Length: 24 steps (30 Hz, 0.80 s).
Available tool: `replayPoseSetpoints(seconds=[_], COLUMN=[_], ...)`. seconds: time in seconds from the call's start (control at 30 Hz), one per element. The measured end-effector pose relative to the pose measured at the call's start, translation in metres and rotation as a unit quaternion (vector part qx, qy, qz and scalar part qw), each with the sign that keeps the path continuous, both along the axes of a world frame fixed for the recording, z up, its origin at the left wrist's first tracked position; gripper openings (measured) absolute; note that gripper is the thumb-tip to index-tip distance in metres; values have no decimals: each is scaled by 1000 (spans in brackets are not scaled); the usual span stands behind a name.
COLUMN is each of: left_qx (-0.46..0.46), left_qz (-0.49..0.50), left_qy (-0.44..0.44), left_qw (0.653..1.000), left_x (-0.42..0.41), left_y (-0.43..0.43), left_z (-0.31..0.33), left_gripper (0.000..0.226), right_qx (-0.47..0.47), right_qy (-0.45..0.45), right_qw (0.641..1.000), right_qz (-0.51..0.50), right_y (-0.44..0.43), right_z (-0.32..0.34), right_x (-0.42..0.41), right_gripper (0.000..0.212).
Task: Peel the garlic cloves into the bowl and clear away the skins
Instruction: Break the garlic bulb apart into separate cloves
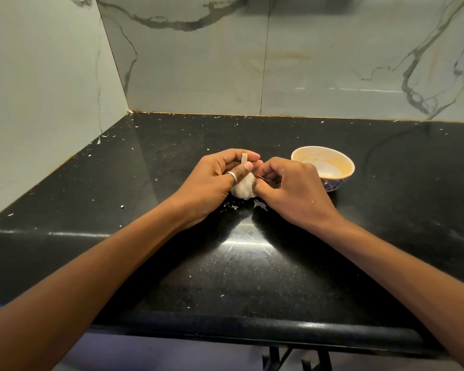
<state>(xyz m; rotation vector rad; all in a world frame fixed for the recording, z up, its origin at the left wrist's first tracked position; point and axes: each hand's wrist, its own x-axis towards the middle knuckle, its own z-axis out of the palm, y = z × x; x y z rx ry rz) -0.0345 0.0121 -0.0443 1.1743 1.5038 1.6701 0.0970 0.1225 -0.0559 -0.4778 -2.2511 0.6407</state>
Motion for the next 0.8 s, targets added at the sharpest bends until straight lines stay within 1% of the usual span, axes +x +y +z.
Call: replayPoseSetpoints(seconds=[0.1, 0.23, 0.37, 0.43, 0.53, 0.57, 0.6, 0.7, 0.73, 0.8], left_qx=[10, 23, 24, 17, -15, -27, -37, -63, -69, -72], left_qz=[-8, -19, -13, 2, 55, 73, 85, 75, 68, 60], left_qy=[13, -6, -14, 25, 146, 172, 181, 147, 143, 140], left_qw=[1000, 1000, 1000, 1000, 988, 982, 979, 984, 985, 986], left_x=[0, 0, 2, 2, -1, -2, -3, -10, -11, -11], left_y=[-1, -1, -1, -1, -3, -3, -4, -4, -4, -4], left_z=[0, 2, 5, 5, 3, 2, 1, -1, -2, -2], left_gripper=[20, 19, 24, 27, 32, 36, 40, 52, 52, 43], right_qx=[-4, -4, -12, -17, -13, -11, -7, 11, 17, 31], right_qy=[-9, -17, -1, 8, 27, 33, 37, 33, 32, 31], right_qw=[1000, 1000, 1000, 1000, 999, 999, 999, 999, 999, 999], right_qz=[0, -2, 0, -4, -14, -15, -17, -16, -13, -9], right_y=[1, 0, 0, 0, -1, -2, -1, -1, -1, 0], right_z=[1, 0, 1, 1, 2, 2, 2, 0, -1, -3], right_x=[0, -1, -1, -2, -2, -2, -2, -2, -3, -3], right_gripper=[8, 14, 13, 12, 12, 12, 12, 13, 13, 14])
